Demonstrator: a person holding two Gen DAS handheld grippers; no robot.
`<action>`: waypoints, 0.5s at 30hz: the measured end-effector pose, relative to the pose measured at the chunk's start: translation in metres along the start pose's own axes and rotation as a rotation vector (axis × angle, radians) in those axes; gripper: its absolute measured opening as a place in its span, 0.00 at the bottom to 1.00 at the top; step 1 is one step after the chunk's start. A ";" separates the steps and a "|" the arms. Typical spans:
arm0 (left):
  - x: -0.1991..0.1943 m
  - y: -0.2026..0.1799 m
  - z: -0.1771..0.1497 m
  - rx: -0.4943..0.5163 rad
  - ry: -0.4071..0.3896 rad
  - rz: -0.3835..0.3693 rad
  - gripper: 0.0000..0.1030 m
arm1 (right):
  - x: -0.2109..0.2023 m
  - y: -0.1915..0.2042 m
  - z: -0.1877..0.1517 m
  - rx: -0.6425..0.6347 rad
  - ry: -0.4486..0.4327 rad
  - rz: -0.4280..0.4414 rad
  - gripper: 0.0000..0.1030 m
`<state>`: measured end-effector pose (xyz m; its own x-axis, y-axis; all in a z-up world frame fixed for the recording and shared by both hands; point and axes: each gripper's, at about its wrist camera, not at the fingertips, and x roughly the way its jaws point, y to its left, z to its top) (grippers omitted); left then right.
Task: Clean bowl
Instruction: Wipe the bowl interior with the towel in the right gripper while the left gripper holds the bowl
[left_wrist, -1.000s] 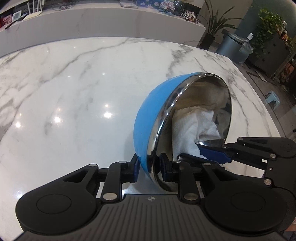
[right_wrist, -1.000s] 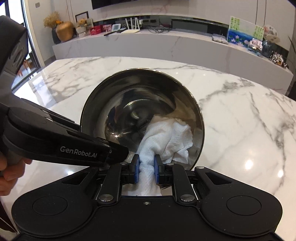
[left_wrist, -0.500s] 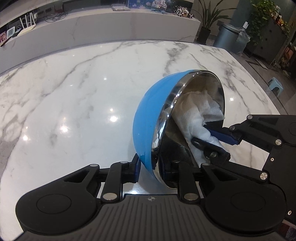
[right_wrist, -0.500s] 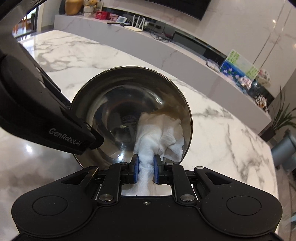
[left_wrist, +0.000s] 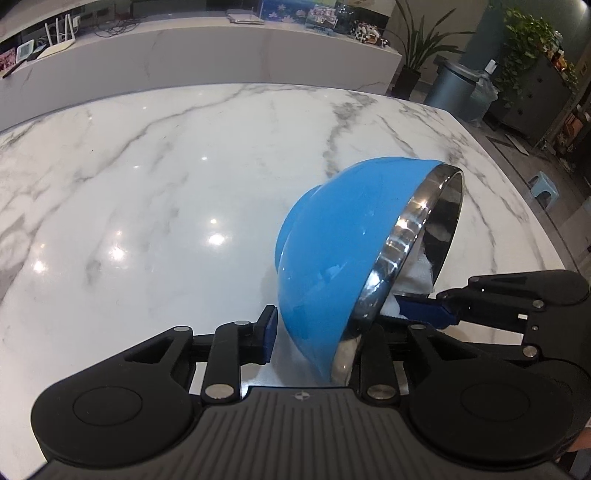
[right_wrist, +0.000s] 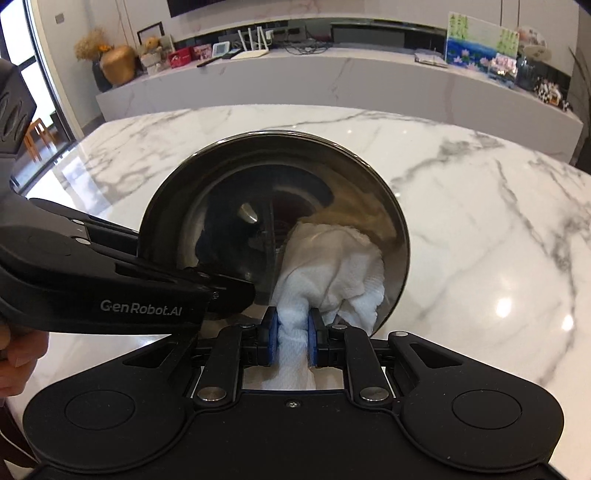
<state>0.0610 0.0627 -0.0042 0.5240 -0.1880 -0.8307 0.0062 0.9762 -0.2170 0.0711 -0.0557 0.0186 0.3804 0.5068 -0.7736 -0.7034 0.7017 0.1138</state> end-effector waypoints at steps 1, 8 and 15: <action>0.000 0.000 0.000 0.002 0.001 -0.001 0.21 | 0.000 0.001 0.001 -0.008 0.000 -0.004 0.14; -0.001 -0.004 0.001 0.030 0.018 0.009 0.20 | -0.006 0.013 -0.002 -0.081 -0.003 -0.055 0.13; -0.003 -0.006 0.001 0.044 0.019 0.021 0.20 | -0.003 0.032 -0.005 -0.271 -0.062 -0.246 0.13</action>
<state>0.0605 0.0580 -0.0001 0.5083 -0.1692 -0.8444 0.0329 0.9836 -0.1773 0.0441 -0.0373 0.0212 0.5876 0.3745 -0.7173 -0.7166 0.6526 -0.2463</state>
